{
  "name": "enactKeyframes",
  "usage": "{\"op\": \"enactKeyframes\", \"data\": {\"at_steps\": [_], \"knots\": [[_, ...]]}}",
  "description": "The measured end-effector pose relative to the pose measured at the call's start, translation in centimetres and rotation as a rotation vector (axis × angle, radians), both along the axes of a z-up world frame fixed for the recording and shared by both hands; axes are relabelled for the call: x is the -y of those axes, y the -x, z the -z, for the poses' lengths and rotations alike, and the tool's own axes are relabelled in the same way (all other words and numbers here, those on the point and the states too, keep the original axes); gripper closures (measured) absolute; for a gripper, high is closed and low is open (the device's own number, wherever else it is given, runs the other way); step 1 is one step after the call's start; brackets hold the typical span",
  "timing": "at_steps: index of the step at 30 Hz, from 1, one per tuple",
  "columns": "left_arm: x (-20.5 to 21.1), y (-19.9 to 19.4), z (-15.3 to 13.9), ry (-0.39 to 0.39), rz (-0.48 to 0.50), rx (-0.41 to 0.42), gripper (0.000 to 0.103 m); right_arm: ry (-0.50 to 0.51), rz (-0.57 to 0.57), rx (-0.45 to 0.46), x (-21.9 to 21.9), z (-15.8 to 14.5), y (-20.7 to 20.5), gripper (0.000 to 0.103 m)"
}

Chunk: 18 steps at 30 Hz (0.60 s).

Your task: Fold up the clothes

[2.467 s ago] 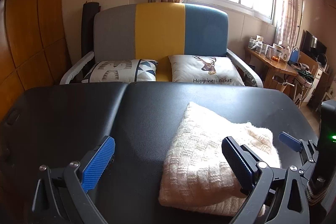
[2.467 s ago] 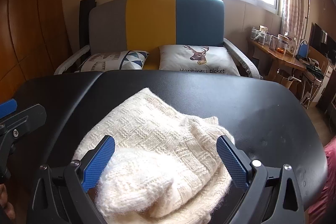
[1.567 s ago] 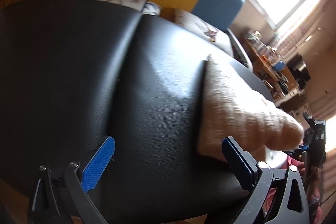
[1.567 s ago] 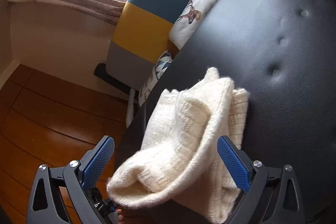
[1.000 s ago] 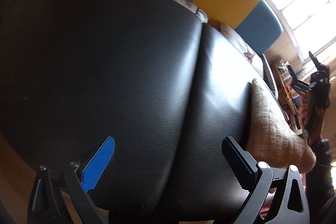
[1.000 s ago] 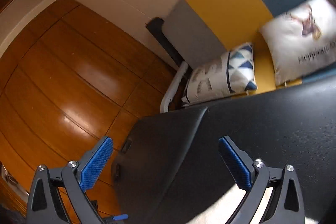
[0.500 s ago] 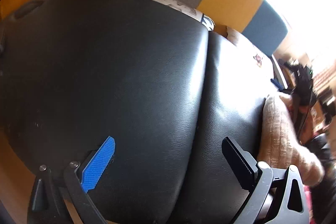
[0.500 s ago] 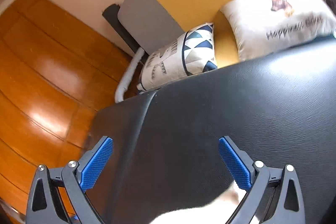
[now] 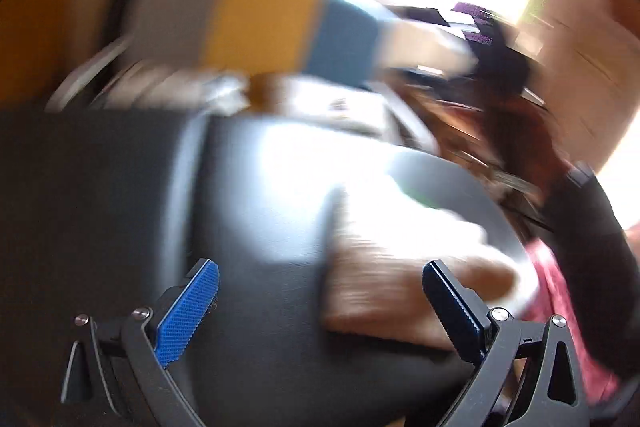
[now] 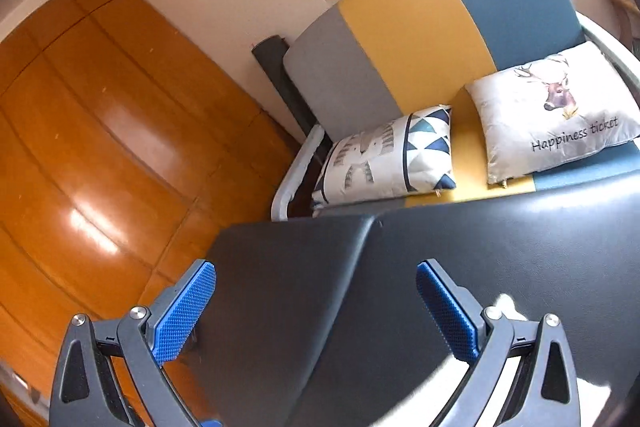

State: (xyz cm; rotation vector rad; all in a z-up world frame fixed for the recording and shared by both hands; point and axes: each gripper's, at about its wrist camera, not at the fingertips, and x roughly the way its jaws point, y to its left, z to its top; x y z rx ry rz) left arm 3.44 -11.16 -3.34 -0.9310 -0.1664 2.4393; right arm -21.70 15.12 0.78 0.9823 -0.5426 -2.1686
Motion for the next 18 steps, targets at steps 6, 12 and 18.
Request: {"op": "enactKeyframes", "data": {"at_steps": [6, 12, 18], "knots": [[-11.5, -3.4, 0.9, 0.32, 0.421, -0.216, 0.0, -0.035, 0.148, 0.01, -10.0, 2.6, -12.0, 0.0], [-16.5, -3.2, 2.3, 0.398, 0.536, -0.197, 0.0, 0.074, 0.327, 0.139, -18.6, 8.3, -21.5, 0.0], [-17.5, -2.0, 4.3, 0.494, 0.503, -0.115, 0.084, 0.205, 0.394, 0.215, -20.6, 13.4, -23.7, 0.0]]}}
